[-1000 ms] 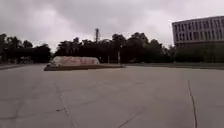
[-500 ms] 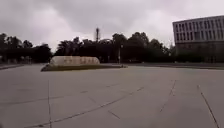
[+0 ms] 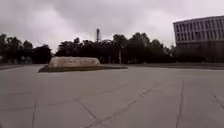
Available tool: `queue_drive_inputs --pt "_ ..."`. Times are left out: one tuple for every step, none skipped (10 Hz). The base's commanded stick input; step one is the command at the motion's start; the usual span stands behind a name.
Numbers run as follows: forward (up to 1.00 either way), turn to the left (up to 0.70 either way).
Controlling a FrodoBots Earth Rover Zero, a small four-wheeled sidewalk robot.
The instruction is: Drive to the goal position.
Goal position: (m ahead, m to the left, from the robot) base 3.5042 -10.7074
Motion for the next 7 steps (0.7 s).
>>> queue_drive_inputs --pt "0.7 0.0" --pt "0.7 0.0" --pt "0.7 0.0" --pt "0.7 0.0" --pt "0.7 0.0" --pt "0.7 0.0" --pt "0.7 0.0"
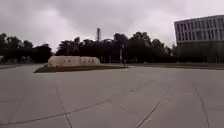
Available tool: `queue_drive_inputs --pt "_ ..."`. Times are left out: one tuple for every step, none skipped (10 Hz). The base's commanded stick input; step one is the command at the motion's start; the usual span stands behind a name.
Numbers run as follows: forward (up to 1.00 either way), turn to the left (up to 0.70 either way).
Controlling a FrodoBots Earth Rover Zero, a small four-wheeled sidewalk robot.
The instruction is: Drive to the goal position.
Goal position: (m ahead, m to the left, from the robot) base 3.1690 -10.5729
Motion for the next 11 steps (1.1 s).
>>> queue_drive_inputs --pt "0.7 0.0" --pt "0.7 0.0" --pt "0.7 0.0" --pt "0.7 0.0" --pt "0.7 0.0" --pt "0.7 0.0" --pt "0.7 0.0" --pt "0.7 0.0" --pt "0.7 0.0" --pt "0.7 0.0" --pt "0.7 0.0"
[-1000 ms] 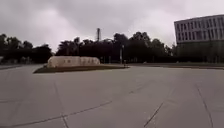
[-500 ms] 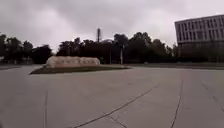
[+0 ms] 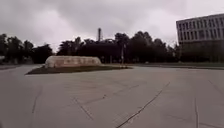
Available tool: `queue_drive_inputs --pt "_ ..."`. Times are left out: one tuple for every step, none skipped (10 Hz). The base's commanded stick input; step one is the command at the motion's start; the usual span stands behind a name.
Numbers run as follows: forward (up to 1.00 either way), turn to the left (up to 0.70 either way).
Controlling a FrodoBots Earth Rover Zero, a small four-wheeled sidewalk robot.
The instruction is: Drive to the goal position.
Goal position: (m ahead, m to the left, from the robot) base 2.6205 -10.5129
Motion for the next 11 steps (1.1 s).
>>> queue_drive_inputs --pt "0.7 0.0" --pt "0.7 0.0" --pt "0.7 0.0" --pt "0.7 0.0" --pt "0.7 0.0" --pt "0.7 0.0" --pt "0.7 0.0" --pt "0.7 0.0" --pt "0.7 0.0" --pt "0.7 0.0" --pt "0.7 0.0"
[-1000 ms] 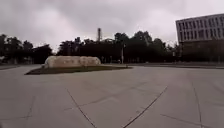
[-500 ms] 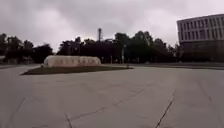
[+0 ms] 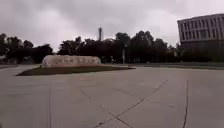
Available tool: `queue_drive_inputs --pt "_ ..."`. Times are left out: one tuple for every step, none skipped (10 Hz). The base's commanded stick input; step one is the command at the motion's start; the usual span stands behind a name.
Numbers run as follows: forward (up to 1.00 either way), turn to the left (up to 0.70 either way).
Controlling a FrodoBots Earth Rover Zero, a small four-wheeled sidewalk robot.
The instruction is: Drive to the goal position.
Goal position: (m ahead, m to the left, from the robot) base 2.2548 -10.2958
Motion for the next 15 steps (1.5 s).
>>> queue_drive_inputs --pt "0.7 0.0" --pt "0.7 0.0" --pt "0.7 0.0" --pt "0.7 0.0" --pt "0.7 0.0" --pt "0.7 0.0" --pt "0.7 0.0" --pt "0.7 0.0" --pt "0.7 0.0" --pt "0.7 0.0" --pt "0.7 0.0" --pt "0.7 0.0" --pt "0.7 0.0" --pt "0.7 0.0" --pt "0.7 0.0"
